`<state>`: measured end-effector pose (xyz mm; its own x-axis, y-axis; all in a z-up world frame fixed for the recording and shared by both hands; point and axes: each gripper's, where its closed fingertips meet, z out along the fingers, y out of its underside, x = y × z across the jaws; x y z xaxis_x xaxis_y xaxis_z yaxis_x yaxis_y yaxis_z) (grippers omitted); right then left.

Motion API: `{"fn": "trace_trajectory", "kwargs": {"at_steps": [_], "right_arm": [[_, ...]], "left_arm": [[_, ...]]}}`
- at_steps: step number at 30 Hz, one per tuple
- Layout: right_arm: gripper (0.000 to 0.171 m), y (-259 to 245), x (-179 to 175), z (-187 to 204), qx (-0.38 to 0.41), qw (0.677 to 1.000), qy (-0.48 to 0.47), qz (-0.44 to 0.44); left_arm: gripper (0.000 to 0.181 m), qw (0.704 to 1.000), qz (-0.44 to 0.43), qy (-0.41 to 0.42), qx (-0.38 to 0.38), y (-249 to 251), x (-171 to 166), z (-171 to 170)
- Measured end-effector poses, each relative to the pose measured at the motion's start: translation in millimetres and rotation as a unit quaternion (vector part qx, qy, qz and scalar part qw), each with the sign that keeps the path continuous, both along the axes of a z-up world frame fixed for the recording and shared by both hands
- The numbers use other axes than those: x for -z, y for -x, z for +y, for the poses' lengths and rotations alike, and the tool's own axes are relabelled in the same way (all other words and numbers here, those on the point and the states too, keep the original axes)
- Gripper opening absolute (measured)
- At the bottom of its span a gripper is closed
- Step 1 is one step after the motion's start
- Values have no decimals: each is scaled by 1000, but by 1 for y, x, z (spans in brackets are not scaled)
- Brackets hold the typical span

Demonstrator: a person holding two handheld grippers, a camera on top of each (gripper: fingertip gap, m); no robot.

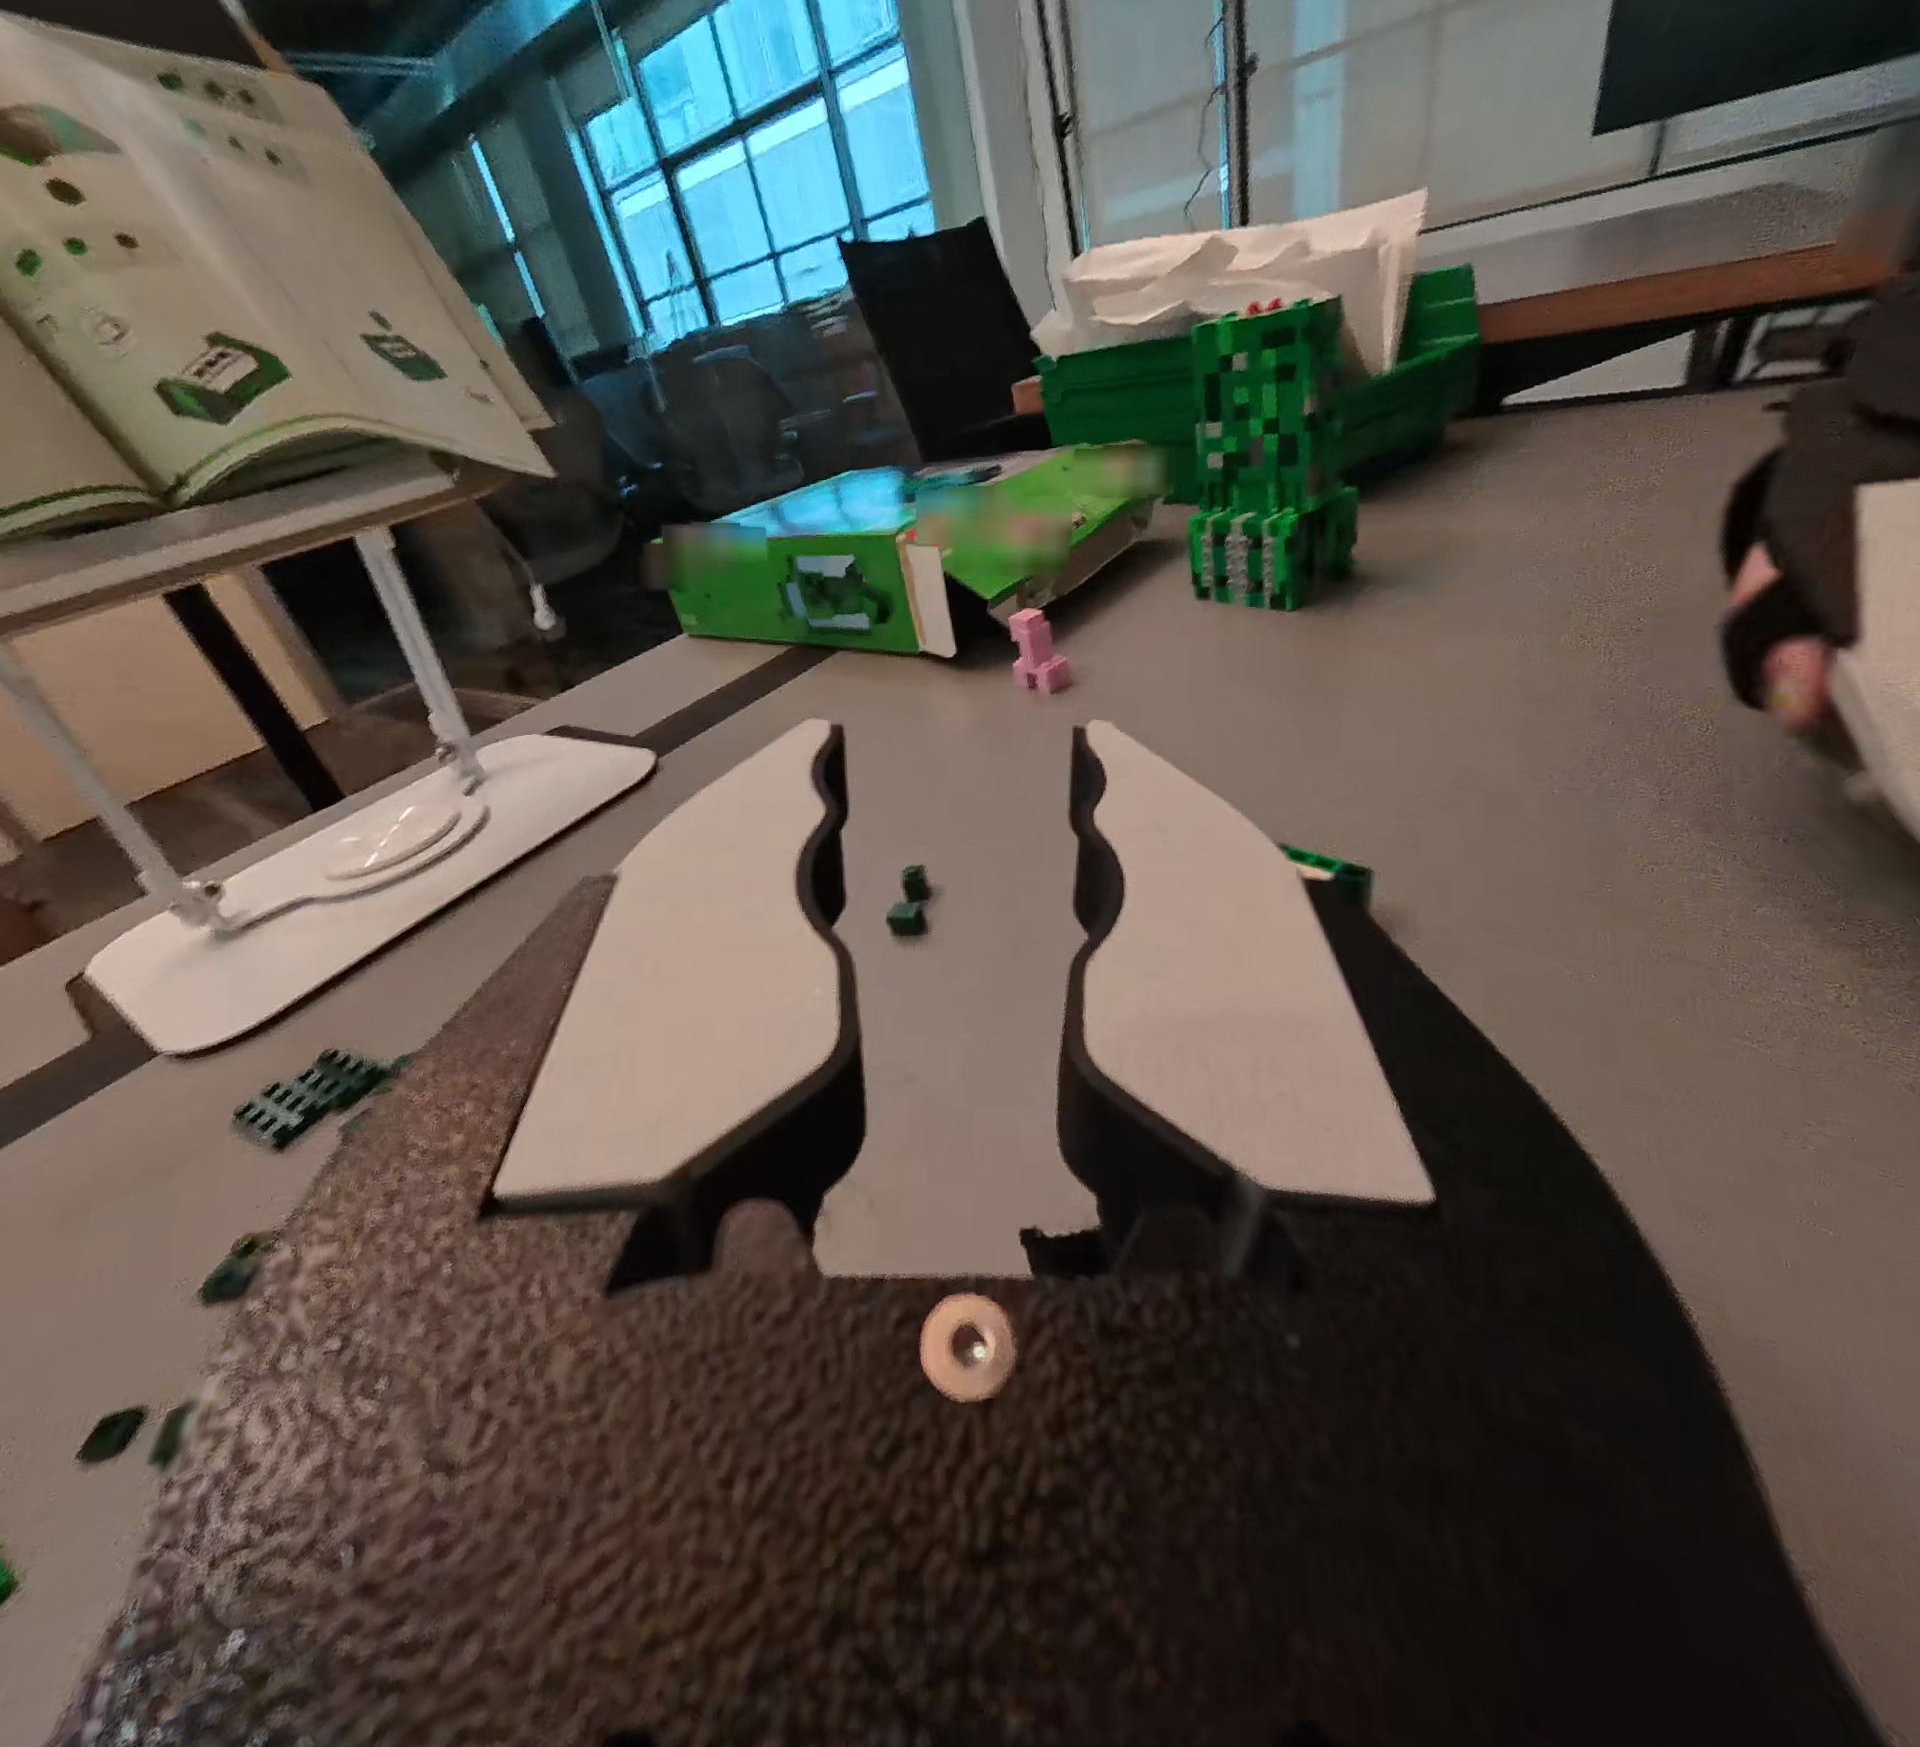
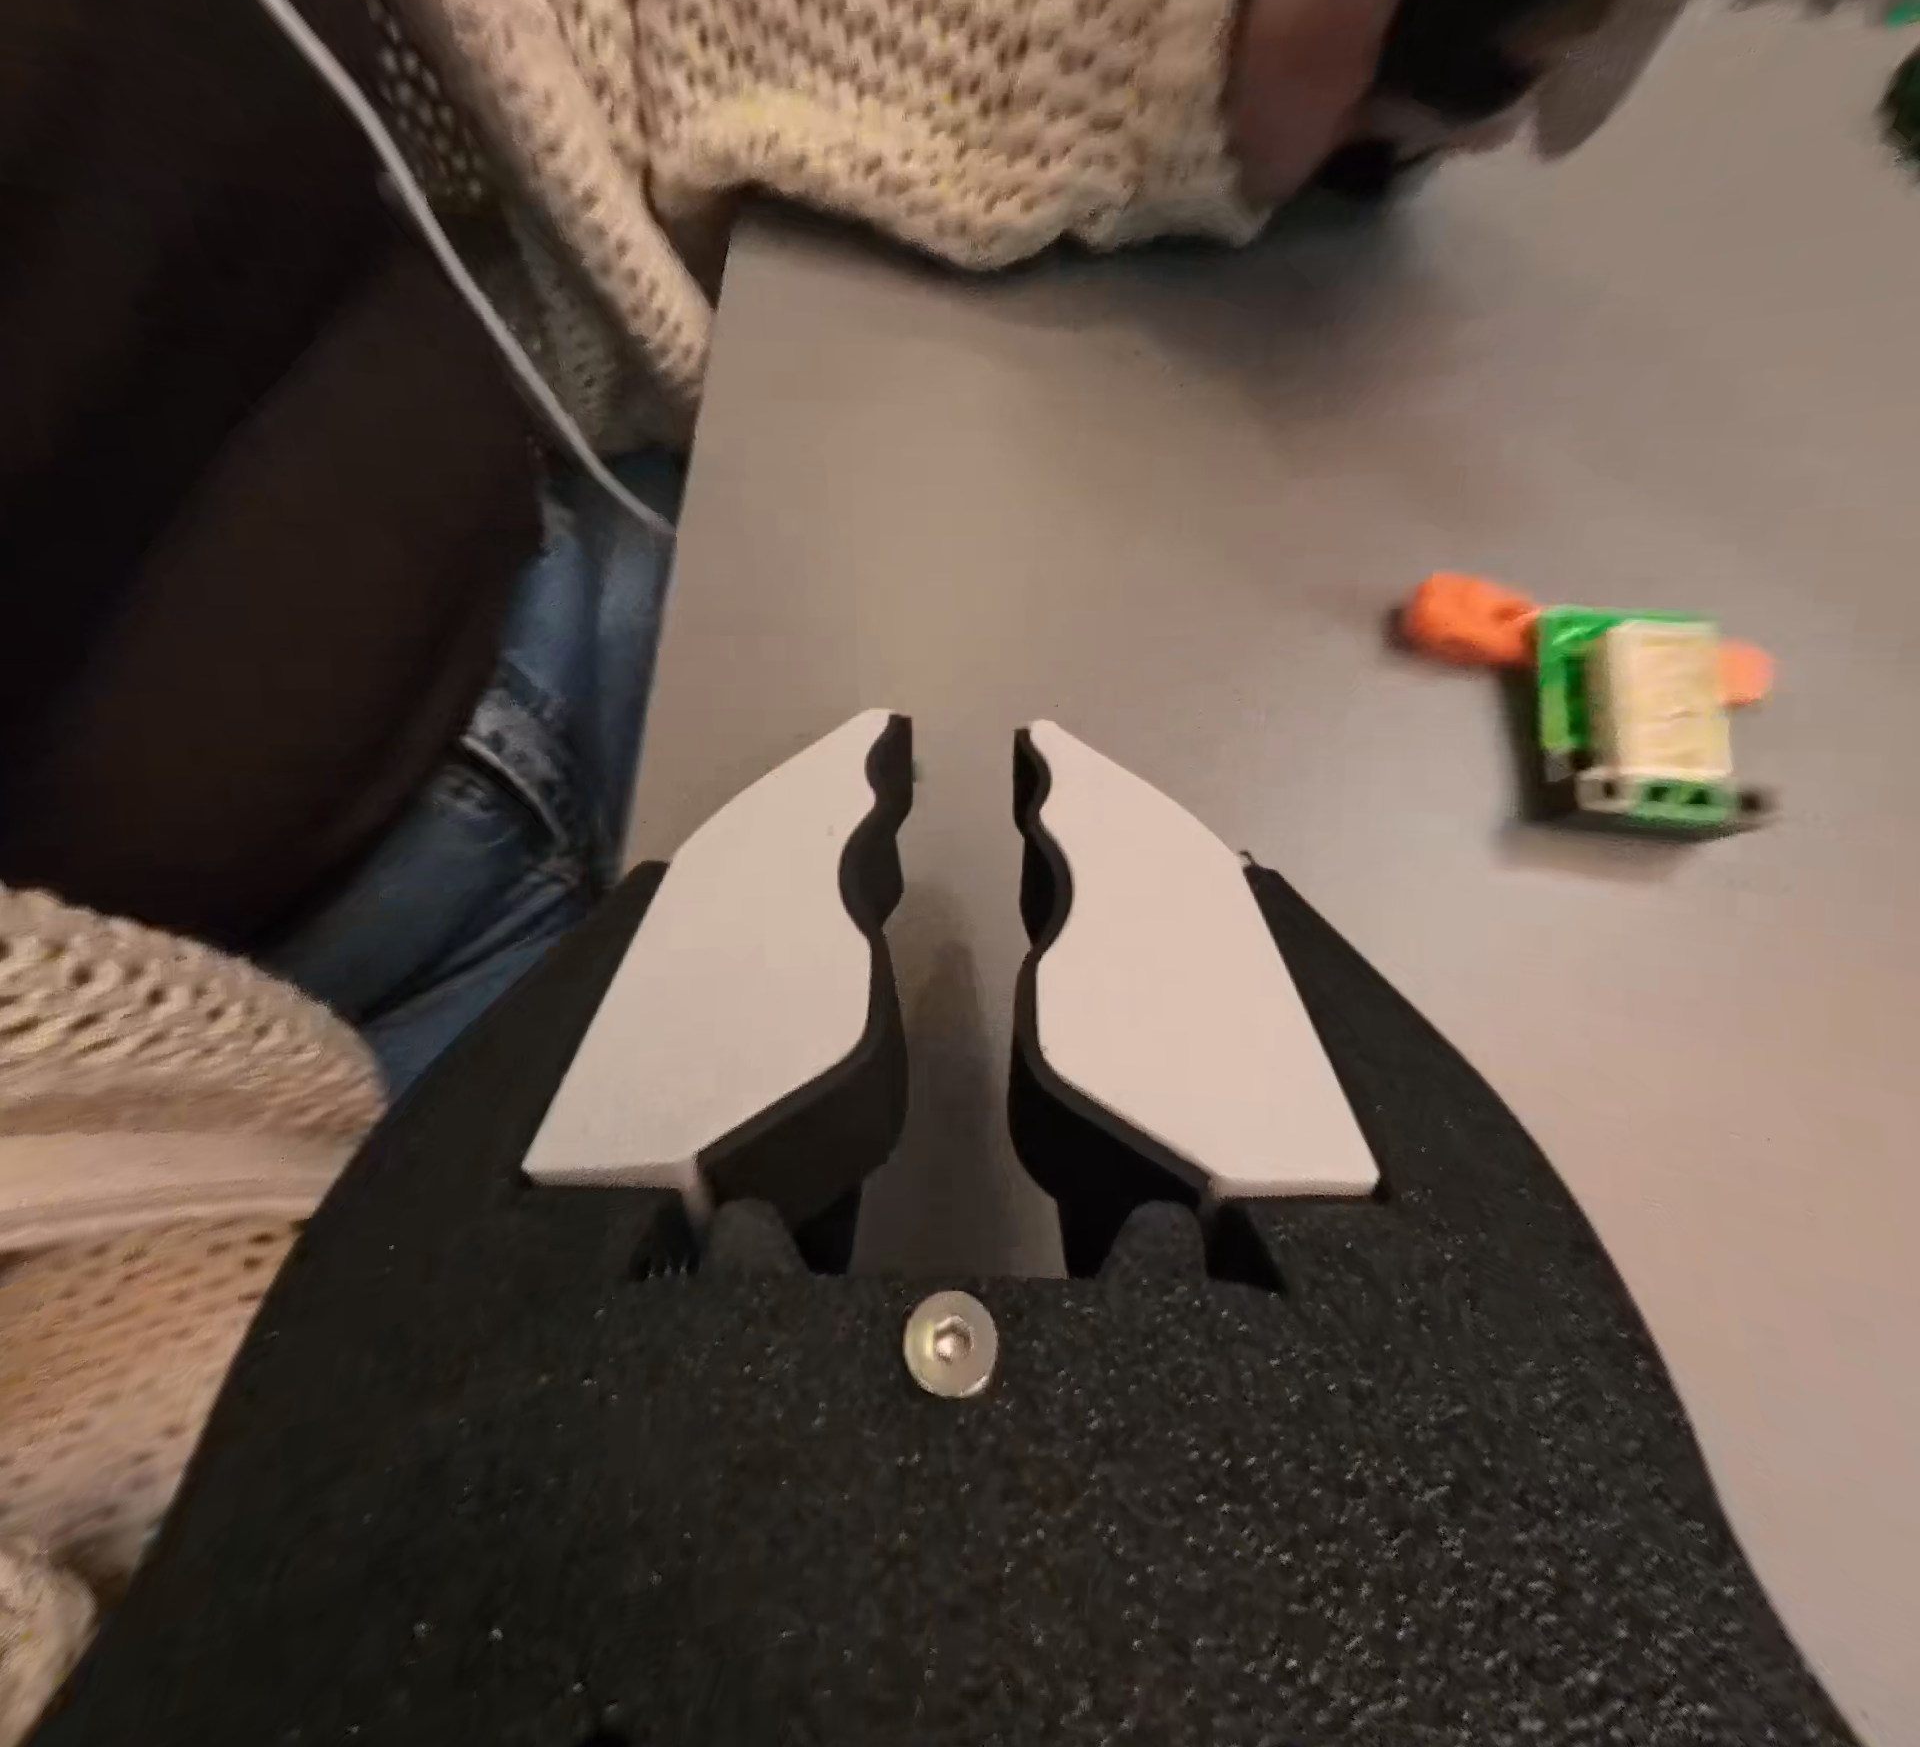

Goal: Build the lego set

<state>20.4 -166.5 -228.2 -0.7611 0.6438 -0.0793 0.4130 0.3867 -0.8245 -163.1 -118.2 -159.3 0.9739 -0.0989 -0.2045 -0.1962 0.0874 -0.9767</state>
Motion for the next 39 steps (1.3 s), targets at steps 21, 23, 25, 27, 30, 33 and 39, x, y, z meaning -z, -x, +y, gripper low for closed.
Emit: {"fn": "trace_trajectory", "kwargs": {"at_steps": [21, 23, 25, 27, 30, 33, 39], "right_arm": [[0, 16, -6, 11, 422, 904, -32, 69], [0, 24, -33, 18, 434, 892, 59, 111], [0, 24, -42, 23, 431, 892, 103, 90], [13, 16, -27, 23, 431, 900, 62, 20], [15, 1, 10, 6, 414, 907, -44, -71], [15, -4, 30, -9, 396, 905, -117, -98], [8, -4, 40, -6, 398, 896, -157, -117]], "left_arm": [[56, 990, -11, -20, 143, -51, -14, -16], [56, 984, 35, -24, 173, -75, -13, -21], [54, 979, 76, -22, 189, -95, -8, -24], [51, 975, 108, -17, 192, -105, -2, -23], [49, 976, 123, -2, 181, -105, 5, -19], [49, 979, 105, 5, 173, -99, 6, -17], [49, 982, 83, 9, 169, -92, 5, -15]]}}
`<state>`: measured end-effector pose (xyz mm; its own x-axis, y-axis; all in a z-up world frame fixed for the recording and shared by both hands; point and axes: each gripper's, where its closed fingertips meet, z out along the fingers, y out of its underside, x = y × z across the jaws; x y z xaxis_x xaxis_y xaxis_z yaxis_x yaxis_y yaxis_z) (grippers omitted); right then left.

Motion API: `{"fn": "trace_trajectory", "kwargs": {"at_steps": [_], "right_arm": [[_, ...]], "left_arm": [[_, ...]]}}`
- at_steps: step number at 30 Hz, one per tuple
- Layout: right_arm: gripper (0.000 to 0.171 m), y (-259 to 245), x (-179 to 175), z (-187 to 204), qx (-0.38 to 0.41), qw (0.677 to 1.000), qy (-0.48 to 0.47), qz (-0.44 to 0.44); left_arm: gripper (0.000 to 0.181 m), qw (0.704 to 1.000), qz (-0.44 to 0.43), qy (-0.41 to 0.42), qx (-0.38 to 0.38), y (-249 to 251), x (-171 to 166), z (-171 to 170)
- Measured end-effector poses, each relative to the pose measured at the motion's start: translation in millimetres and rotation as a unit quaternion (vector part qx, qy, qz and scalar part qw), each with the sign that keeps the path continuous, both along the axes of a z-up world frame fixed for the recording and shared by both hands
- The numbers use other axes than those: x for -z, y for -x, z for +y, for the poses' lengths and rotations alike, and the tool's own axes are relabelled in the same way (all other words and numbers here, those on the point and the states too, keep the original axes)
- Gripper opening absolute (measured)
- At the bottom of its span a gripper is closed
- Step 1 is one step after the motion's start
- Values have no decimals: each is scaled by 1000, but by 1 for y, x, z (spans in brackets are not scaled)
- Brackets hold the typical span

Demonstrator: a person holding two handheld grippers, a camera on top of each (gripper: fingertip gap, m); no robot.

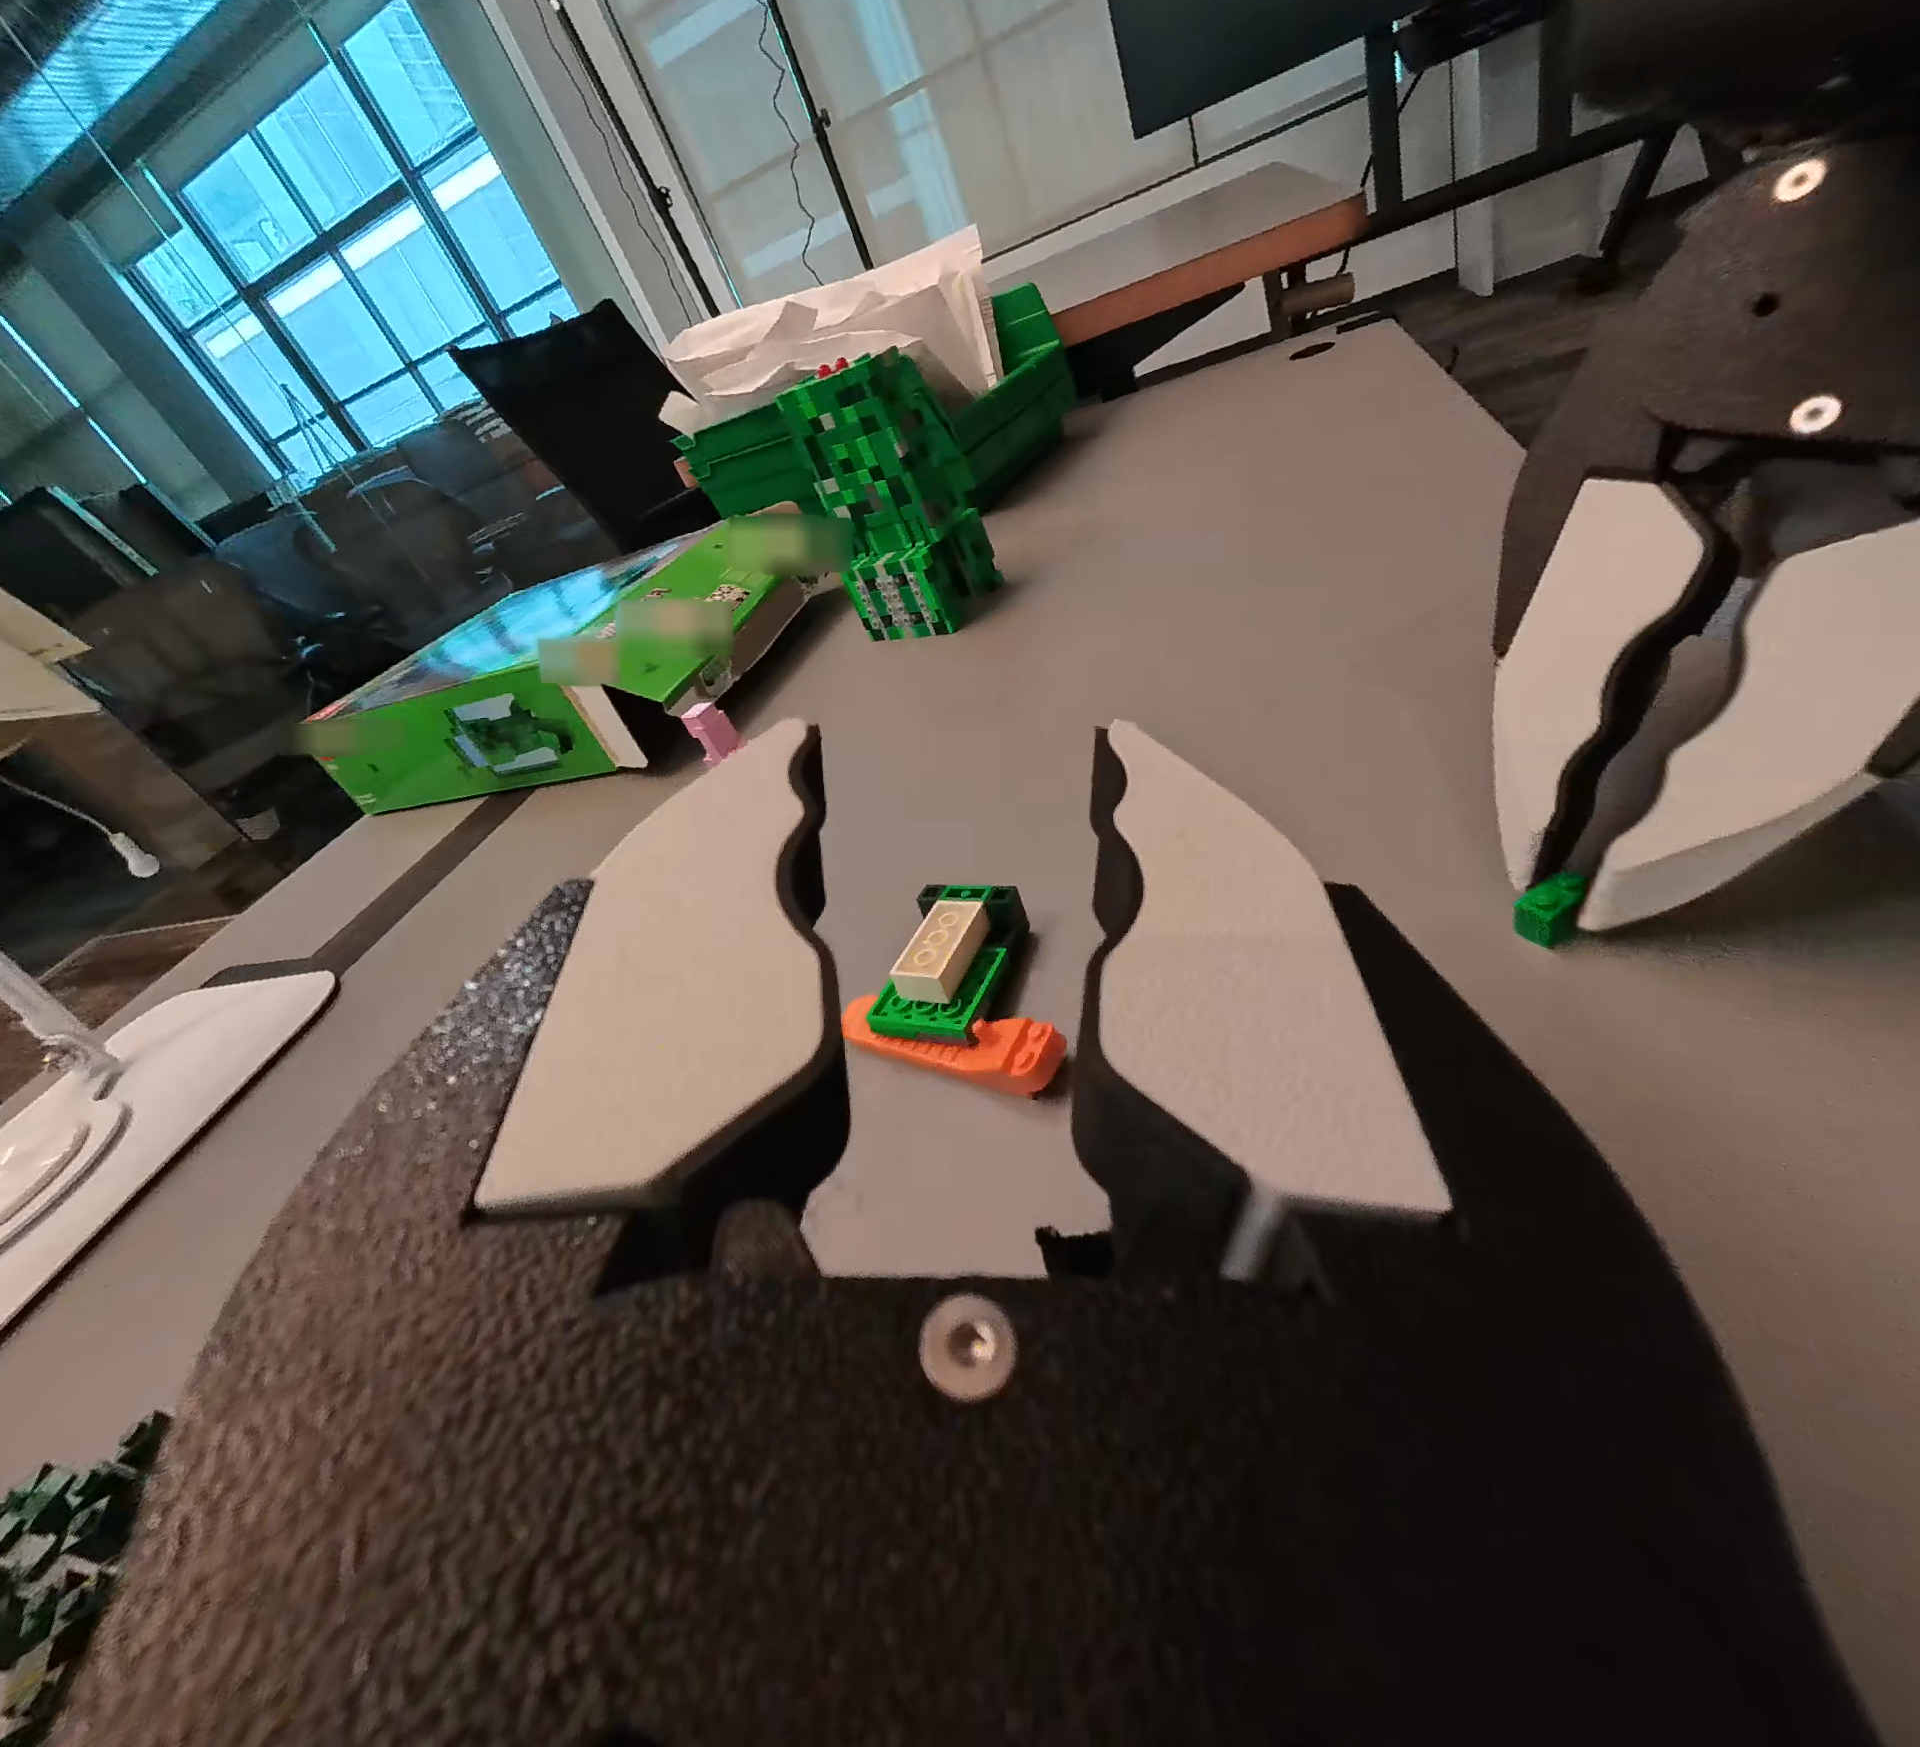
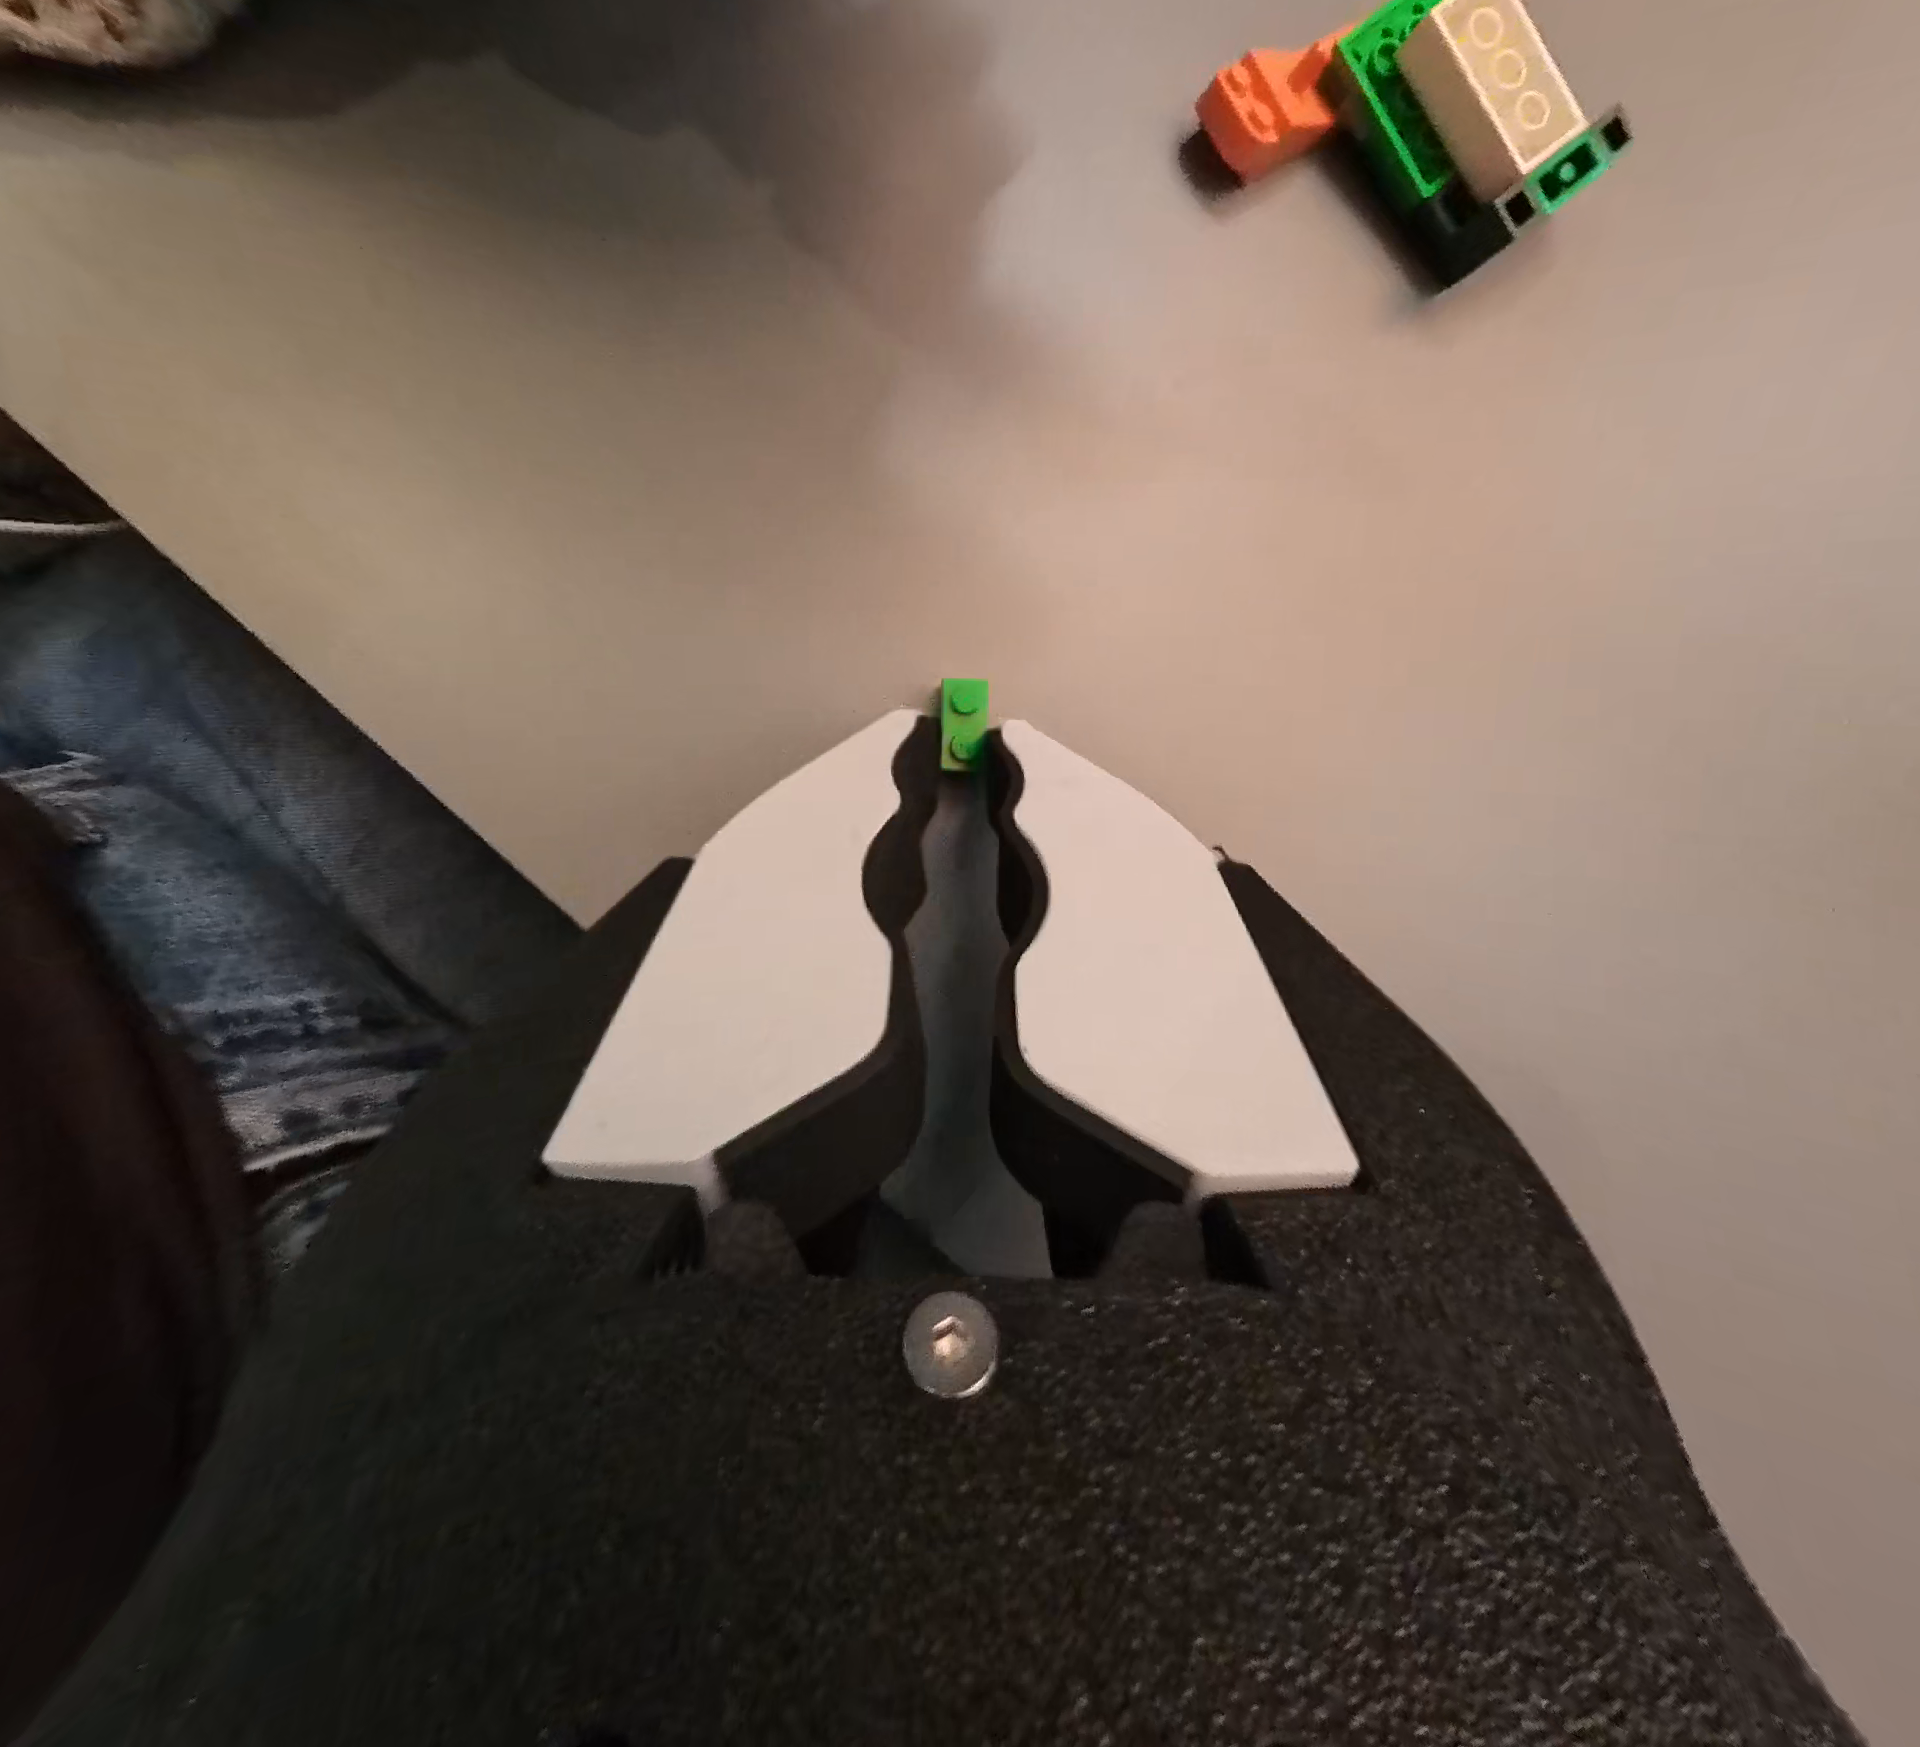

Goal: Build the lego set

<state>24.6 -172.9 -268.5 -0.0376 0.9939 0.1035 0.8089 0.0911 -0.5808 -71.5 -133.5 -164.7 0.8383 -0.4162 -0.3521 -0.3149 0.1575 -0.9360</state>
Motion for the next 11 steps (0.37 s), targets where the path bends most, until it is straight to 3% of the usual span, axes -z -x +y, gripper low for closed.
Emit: {"fn": "trace_trajectory", "kwargs": {"at_steps": [3, 6, 8, 11], "right_arm": [[8, 5, -1, -1, -2, 1000, 19, 16], [8, 17, -24, 8, 26, 991, 48, 119], [8, 25, -56, 10, 43, 962, 122, 240], [8, 26, -99, 12, 56, 883, 276, 375]], "left_arm": [[50, 1000, 4, 5, 14, -5, 2, -1], [53, 998, 26, 3, 56, -21, 4, -8], [54, 995, 47, -8, 90, -36, 4, -16], [53, 991, 79, -16, 109, -55, 6, -23]]}}
